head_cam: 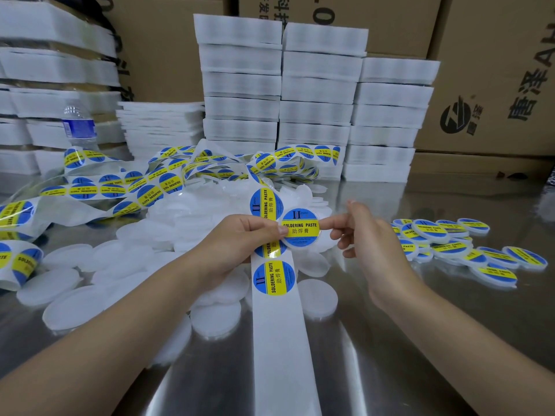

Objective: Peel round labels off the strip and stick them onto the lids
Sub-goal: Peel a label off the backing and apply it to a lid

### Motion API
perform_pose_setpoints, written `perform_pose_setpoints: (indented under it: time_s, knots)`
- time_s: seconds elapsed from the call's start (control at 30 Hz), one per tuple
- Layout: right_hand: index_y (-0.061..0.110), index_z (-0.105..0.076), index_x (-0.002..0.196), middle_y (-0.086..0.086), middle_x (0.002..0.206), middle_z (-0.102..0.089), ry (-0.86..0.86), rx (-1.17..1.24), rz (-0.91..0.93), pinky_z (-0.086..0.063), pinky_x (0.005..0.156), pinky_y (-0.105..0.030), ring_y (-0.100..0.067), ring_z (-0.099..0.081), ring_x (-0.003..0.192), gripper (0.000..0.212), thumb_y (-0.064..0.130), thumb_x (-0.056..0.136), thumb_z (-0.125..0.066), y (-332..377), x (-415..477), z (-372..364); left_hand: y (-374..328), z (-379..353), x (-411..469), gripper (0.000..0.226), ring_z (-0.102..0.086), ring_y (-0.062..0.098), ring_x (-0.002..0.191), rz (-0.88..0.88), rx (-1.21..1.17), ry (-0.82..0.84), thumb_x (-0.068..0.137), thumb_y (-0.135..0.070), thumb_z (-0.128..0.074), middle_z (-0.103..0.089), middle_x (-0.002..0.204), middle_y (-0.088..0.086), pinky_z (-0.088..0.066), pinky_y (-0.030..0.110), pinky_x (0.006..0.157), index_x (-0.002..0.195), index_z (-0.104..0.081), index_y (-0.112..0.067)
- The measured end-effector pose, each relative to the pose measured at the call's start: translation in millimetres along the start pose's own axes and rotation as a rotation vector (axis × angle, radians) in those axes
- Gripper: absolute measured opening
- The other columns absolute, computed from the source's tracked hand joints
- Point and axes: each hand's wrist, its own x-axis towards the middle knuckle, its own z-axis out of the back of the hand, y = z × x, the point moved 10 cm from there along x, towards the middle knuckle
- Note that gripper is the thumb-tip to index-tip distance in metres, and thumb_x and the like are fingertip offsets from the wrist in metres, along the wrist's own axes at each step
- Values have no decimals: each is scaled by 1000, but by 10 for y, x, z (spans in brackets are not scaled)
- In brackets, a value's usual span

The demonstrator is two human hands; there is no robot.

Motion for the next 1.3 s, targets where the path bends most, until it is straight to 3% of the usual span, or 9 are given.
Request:
perform_pose_setpoints:
  time_s: [0.23, 0.43, 0.57, 0.7, 0.8, 0.87, 1.0, 1.13, 1.3]
  knots:
    - [26, -72, 53, 1, 66, -57, -11, -37, 6, -37, 61, -29, -14, -44, 61, 60, 36, 97, -32, 23, -1, 25, -6, 2, -4, 15, -69, 11, 68, 6, 11, -4, 65, -36, -71, -76, 80, 1, -58, 25, 68, 72, -79, -25]
    - [33, -67, 66, 11, 77, -56, -82, -165, 227, -36, 61, -16, 7, -50, 64, 44, 46, 93, -35, 177, -89, 50, 20, 54, 13, 13, -71, 17, 75, 22, 26, -51, 82, -24, -69, -76, 86, 5, -57, 34, 78, 74, -79, -25]
    - [37, -58, 81, 23, 67, -55, -108, -161, 254, -37, 63, -27, -3, -48, 65, 31, 52, 78, -32, 184, -53, 109, 18, 58, 8, 15, -71, 17, 73, 25, 18, -53, 84, -21, -67, -76, 85, 6, -58, 31, 74, 75, -79, -23]
    - [39, -54, 90, 16, 73, -58, 5, -226, 322, -45, 70, -32, -7, -56, 68, 17, 51, 91, -42, 209, -72, -29, 13, 39, 4, 16, -71, 16, 70, 24, -2, -41, 84, -21, -67, -76, 83, 5, -59, 27, 68, 74, -79, -23]
    - [38, -47, 117, 18, 78, -54, 132, -399, 373, -42, 66, -23, -4, -57, 72, 49, 68, 81, -31, 192, -143, -235, -29, 0, -19, 7, -70, 16, 72, 2, 1, -18, 74, -28, -72, -76, 83, 4, -57, 29, 71, 75, -79, -24]
    - [38, -43, 129, 23, 74, -47, 167, -510, 422, -34, 63, -11, -3, -50, 72, 66, 72, 75, -26, 199, -190, -318, -71, -34, -33, 22, -69, 15, 70, -37, -16, 13, 60, -37, -74, -75, 82, 5, -56, 27, 69, 75, -78, -22]
    - [33, -45, 134, 20, 85, -49, 182, -489, 430, -33, 69, -2, 1, -42, 78, 52, 57, 88, -39, 206, -203, -332, -131, -137, -62, 29, -66, 8, 62, -103, -25, 120, 54, -40, -76, -74, 75, 2, -51, 15, 57, 73, -79, -19]
    - [33, -46, 131, 13, 113, -58, 225, -524, 413, -32, 74, -17, -1, -48, 95, 51, 59, 87, -39, 154, -191, -365, -158, -194, -79, 23, -65, 5, 64, -143, 21, 176, 57, -41, -73, -73, 70, -2, -50, 15, 61, 69, -79, -22]
    - [31, -50, 117, 14, 92, -60, 250, -574, 386, -34, 63, -21, -10, -54, 85, 57, 70, 78, -35, 80, -166, -396, -164, -192, -83, 21, -64, 4, 66, -162, 99, 169, 57, -44, -73, -73, 70, -2, -51, 14, 66, 66, -78, -26]
